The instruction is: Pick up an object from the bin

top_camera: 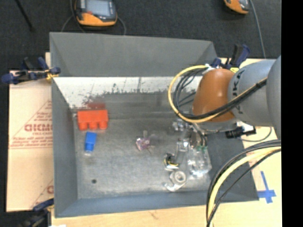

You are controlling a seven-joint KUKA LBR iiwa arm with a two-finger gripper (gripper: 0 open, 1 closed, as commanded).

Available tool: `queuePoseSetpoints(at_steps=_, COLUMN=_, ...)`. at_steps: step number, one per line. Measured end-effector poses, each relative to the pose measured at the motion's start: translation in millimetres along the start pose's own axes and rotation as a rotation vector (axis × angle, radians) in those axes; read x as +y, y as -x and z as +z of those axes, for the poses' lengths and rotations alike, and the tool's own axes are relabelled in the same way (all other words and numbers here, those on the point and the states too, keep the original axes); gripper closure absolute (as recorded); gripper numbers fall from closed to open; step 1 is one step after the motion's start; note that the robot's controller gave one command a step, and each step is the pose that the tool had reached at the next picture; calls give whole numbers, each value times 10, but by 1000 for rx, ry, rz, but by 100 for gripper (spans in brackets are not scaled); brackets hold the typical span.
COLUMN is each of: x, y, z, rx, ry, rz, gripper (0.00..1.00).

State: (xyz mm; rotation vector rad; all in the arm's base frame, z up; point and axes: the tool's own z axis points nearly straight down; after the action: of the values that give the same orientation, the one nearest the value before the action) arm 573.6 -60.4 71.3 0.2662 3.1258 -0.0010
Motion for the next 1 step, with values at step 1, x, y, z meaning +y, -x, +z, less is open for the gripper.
queuePoseSetpoints(at_steps=1, x=-159, y=-427, z=-3, rx=-2, ry=0, rz=-400, gripper=0)
